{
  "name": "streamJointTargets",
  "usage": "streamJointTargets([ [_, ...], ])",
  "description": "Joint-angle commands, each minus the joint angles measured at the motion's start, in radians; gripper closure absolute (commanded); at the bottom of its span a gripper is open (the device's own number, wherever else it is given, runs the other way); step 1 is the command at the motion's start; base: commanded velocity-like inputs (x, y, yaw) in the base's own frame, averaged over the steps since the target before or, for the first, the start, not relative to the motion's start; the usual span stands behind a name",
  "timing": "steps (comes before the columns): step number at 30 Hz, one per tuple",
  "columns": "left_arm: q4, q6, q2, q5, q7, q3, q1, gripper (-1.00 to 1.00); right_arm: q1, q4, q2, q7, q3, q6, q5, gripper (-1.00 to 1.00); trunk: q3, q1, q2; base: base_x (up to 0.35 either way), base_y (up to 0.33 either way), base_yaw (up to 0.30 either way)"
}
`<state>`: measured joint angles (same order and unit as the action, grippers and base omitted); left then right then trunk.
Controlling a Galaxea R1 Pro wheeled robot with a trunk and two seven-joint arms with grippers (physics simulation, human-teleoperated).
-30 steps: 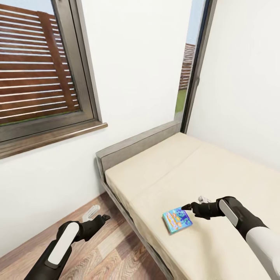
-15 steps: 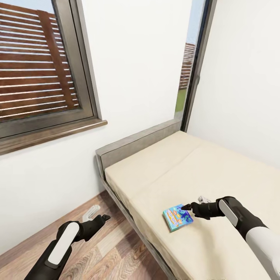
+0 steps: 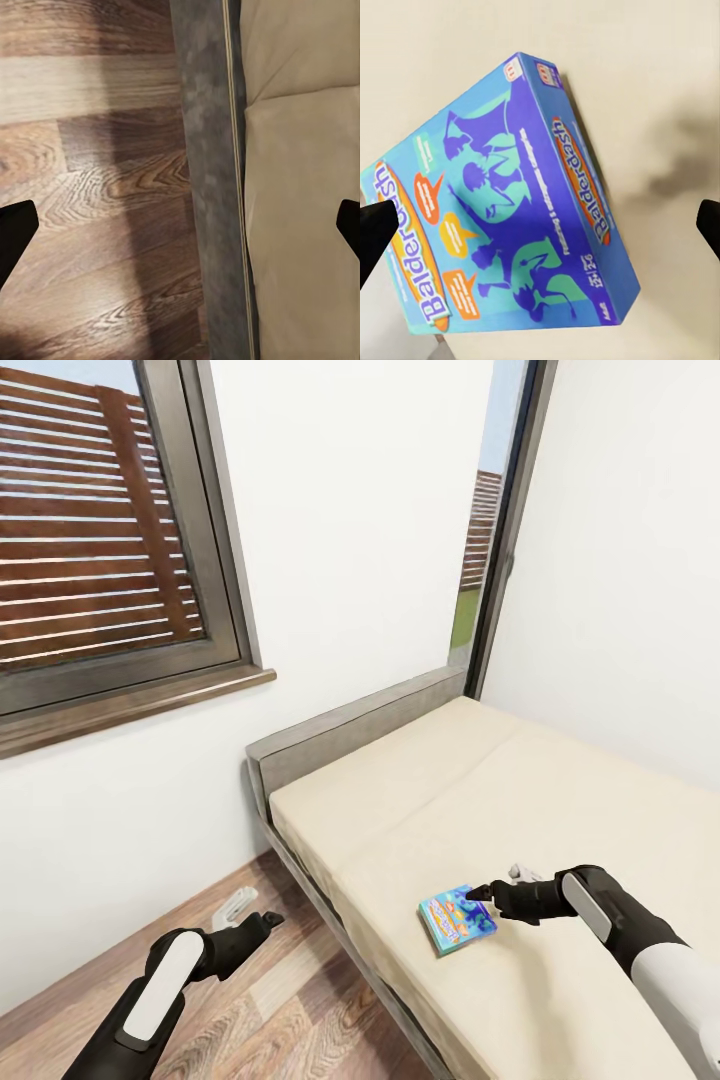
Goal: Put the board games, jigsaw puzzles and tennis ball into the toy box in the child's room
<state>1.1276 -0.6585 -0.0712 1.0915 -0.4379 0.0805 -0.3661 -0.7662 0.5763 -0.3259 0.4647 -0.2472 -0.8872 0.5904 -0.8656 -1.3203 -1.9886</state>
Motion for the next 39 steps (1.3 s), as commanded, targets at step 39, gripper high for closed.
streamJointTargets([
  [39, 0.001, 0.002, -0.001, 0.010, -0.012, 0.002, -0.001, -1.00, -0.001, 0.000, -0.002, 0.008, -0.004, 0.001, -0.004, -1.00, -0.017, -0.019, -0.035, 0.000, 0.000, 0.006],
])
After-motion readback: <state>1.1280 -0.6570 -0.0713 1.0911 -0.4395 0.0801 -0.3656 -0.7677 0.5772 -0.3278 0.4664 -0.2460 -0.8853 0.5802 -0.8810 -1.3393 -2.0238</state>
